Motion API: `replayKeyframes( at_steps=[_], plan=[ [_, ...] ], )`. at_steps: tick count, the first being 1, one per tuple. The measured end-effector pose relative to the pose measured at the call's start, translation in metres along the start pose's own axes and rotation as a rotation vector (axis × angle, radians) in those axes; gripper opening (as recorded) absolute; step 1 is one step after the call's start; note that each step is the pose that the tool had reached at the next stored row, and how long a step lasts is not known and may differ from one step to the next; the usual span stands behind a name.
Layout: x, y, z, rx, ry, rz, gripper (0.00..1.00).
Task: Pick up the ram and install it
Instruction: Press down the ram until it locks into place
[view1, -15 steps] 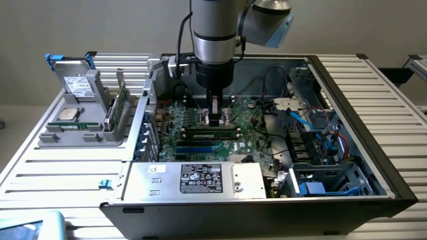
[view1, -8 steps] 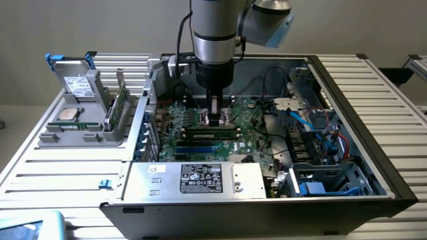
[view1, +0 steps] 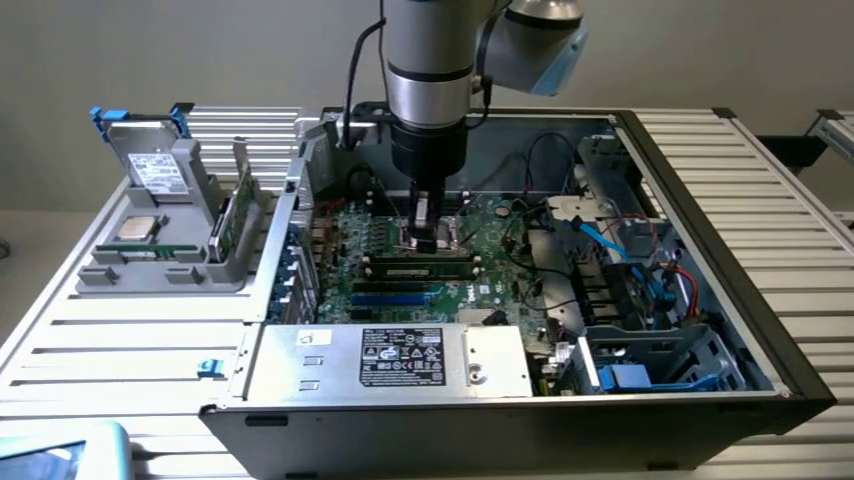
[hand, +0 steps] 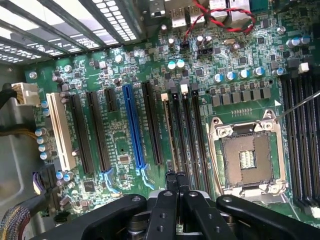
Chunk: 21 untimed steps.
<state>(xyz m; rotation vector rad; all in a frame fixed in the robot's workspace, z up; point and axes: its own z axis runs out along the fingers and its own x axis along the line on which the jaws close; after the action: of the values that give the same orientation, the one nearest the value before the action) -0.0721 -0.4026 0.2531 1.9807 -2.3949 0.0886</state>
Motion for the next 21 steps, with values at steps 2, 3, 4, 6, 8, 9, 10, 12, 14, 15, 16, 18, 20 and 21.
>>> replayKeyframes(
  at_steps=[2,3,4,6,8,9,10,12,14,15,16,18,20,21],
  plan=[
    [0.0000,0.0000,0.0000,-0.0019,0.0007,0.032,0.11],
    [0.0000,0.0000,0.0000,-0.0030,0.0011,0.048,0.11],
    [0.0000,0.0000,0.0000,-0.0040,0.0015,0.065,0.11],
    [0.0000,0.0000,0.0000,-0.0059,0.0022,0.096,0.11],
    [0.0000,0.0000,0.0000,-0.0078,0.0029,0.127,0.11],
    [0.0000,0.0000,0.0000,-0.0087,0.0033,0.141,0.11],
    [0.0000,0.0000,0.0000,-0.0096,0.0036,0.157,0.11],
    [-0.0001,0.0000,0.0002,-0.0100,0.0062,0.177,0.11],
    [0.0000,-0.0001,0.0001,-0.0092,0.0116,0.184,0.11],
    [0.0000,0.0000,0.0001,-0.0090,0.0141,0.191,0.11],
    [0.0000,0.0000,0.0000,-0.0093,0.0157,0.201,0.11],
    [0.0001,0.0001,-0.0001,-0.0111,0.0168,0.228,0.11],
    [0.0000,0.0000,-0.0001,-0.0132,0.0176,0.259,0.11],
    [0.0000,0.0000,0.0000,-0.0142,0.0179,0.275,0.11]
  ],
)
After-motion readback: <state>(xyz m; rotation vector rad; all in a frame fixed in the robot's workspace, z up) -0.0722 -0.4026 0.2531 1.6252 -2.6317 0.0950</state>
